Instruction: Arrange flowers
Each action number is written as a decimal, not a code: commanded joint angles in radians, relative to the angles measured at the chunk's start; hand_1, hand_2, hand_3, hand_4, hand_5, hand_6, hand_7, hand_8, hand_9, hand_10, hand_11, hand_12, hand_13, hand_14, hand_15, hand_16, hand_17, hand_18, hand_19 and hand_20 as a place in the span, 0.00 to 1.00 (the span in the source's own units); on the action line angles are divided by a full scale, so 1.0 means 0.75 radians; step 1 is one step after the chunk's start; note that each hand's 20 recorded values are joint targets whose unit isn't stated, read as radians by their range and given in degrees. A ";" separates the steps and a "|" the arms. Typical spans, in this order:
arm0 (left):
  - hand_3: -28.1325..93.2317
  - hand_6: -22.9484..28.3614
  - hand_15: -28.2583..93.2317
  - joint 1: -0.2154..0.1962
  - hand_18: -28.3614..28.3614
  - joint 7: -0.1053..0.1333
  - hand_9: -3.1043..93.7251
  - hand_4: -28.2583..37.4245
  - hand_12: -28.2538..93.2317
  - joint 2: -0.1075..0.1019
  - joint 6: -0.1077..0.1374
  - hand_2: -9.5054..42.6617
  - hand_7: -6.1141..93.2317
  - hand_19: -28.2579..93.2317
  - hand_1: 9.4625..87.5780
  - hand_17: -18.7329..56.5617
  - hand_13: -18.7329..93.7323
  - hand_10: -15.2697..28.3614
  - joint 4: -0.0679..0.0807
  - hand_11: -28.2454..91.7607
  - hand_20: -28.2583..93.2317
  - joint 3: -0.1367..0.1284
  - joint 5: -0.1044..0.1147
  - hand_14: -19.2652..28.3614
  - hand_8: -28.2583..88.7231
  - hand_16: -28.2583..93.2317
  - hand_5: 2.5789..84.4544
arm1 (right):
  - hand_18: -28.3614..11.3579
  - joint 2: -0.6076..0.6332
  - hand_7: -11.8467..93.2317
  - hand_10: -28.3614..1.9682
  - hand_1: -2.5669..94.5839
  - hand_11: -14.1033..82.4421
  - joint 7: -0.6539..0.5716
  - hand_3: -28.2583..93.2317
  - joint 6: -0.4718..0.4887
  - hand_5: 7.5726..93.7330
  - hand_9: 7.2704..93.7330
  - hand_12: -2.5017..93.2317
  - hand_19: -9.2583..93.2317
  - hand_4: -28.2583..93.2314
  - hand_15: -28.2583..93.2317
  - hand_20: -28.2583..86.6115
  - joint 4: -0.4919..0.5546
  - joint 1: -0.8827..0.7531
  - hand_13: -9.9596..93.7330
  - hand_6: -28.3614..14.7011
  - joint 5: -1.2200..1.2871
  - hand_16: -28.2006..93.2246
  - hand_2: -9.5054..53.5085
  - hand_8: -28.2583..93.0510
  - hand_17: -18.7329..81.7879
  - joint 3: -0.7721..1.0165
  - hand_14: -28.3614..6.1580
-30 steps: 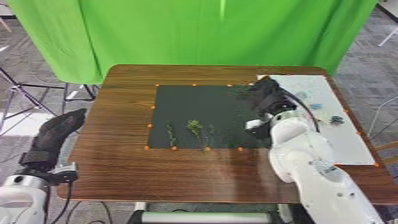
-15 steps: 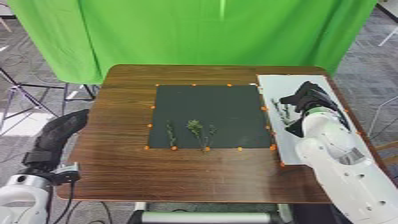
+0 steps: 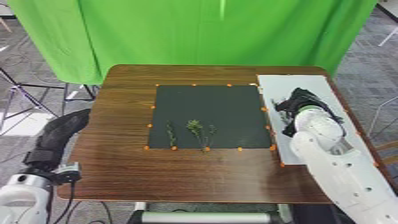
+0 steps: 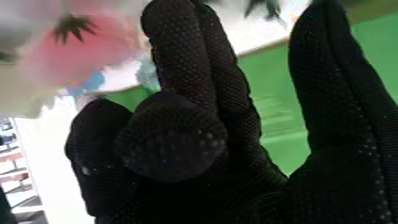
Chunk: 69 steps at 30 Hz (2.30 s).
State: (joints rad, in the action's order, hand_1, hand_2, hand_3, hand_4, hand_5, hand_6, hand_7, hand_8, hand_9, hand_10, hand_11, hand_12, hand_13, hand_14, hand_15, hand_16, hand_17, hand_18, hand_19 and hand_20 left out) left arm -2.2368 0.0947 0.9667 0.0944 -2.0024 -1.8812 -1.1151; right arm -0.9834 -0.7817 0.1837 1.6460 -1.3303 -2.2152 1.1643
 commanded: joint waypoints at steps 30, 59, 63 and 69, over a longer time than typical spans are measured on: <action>0.74 0.51 0.29 -0.051 0.65 -0.021 0.39 0.03 0.30 0.024 -0.004 0.17 0.20 0.25 0.19 0.28 0.42 0.63 -0.030 0.34 0.32 -0.029 -0.005 0.74 0.17 0.23 0.43 | 0.55 -0.001 0.36 0.56 0.74 0.37 -0.033 0.61 -0.031 0.80 0.99 0.41 0.99 0.22 0.76 0.59 0.061 0.038 1.00 0.53 0.139 0.40 0.00 0.41 0.90 -0.018 0.87; 0.75 0.51 0.29 -0.022 0.65 -0.027 0.39 0.03 0.30 0.016 -0.031 0.17 0.20 0.25 0.19 0.28 0.42 0.63 -0.010 0.34 0.32 -0.007 -0.008 0.74 0.18 0.23 0.43 | 0.53 0.003 0.40 0.59 0.70 0.37 0.134 0.66 -0.044 0.79 0.99 0.42 1.00 0.19 0.76 0.60 0.339 -0.046 1.00 0.55 0.090 0.40 0.00 0.40 0.89 -0.195 0.86; 0.75 0.51 0.29 -0.030 0.65 -0.025 0.39 0.03 0.30 0.023 -0.028 0.17 0.19 0.25 0.19 0.28 0.42 0.63 -0.013 0.34 0.32 -0.007 -0.007 0.74 0.18 0.23 0.43 | 0.52 -0.003 0.40 0.60 0.70 0.35 0.144 0.67 -0.033 0.79 1.00 0.42 1.00 0.18 0.75 0.61 0.323 -0.045 1.00 0.55 0.100 0.41 0.00 0.39 0.89 -0.200 0.86; 0.75 0.51 0.29 -0.033 0.65 -0.026 0.39 0.03 0.30 0.032 -0.025 0.17 0.19 0.25 0.18 0.28 0.42 0.63 -0.017 0.34 0.32 -0.013 -0.007 0.74 0.18 0.24 0.43 | 0.50 -0.021 0.41 0.61 0.69 0.34 0.152 0.67 0.007 0.78 1.00 0.42 1.00 0.18 0.75 0.62 0.313 -0.051 1.00 0.57 0.160 0.41 0.00 0.39 0.88 -0.190 0.85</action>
State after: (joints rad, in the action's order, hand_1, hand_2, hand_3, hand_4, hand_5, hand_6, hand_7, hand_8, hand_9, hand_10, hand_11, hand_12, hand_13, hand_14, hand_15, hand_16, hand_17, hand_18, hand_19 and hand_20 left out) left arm -2.2492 0.0820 0.9785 0.0823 -2.0120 -1.8872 -1.1179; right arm -0.9825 -0.6782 0.1546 1.8866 -1.3659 -2.1270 1.0136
